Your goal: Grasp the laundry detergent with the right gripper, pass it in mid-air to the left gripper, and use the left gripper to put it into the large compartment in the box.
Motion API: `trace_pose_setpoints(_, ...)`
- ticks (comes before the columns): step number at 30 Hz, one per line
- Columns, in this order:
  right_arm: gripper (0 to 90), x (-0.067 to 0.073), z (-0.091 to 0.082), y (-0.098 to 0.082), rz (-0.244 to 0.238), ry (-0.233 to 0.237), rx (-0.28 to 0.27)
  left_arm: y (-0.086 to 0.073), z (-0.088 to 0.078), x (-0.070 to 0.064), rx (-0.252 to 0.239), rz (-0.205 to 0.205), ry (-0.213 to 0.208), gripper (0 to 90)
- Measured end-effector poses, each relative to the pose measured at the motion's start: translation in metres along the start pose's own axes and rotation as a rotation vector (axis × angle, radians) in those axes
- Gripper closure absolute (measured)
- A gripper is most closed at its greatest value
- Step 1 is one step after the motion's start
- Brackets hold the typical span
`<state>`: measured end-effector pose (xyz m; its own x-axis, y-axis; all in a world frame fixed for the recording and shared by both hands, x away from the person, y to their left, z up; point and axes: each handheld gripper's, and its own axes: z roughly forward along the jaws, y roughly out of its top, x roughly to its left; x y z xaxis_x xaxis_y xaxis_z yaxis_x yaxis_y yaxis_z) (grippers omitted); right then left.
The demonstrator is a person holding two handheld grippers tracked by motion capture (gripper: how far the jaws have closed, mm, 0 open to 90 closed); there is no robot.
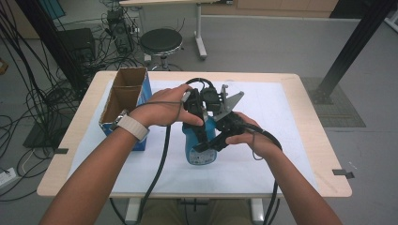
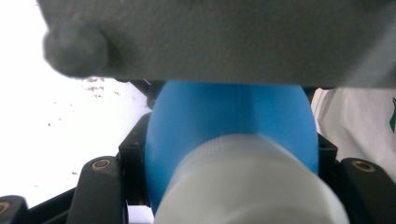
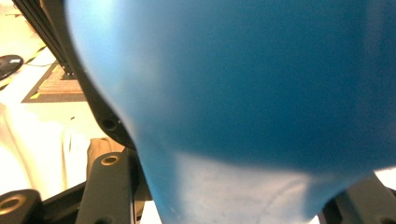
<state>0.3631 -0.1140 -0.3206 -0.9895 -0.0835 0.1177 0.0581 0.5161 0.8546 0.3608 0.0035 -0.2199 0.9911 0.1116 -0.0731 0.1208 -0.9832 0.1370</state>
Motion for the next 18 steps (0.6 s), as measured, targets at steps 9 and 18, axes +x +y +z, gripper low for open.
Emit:
trace_pose_setpoints(9,42.7,-0.0006,-0.0008,0.0008,-0.003,-0.004,-0.010,-0.0005,-0.0020,-0.0012,-0.010,-0.001,0.011,37.9)
trace_pose_setpoints(18,41.0,-0.0009,-0.0007,0.0007,-0.013,0.000,-0.015,-0.0016,-0.0035,-0.0004,-0.019,-0.015,0.015,37.9)
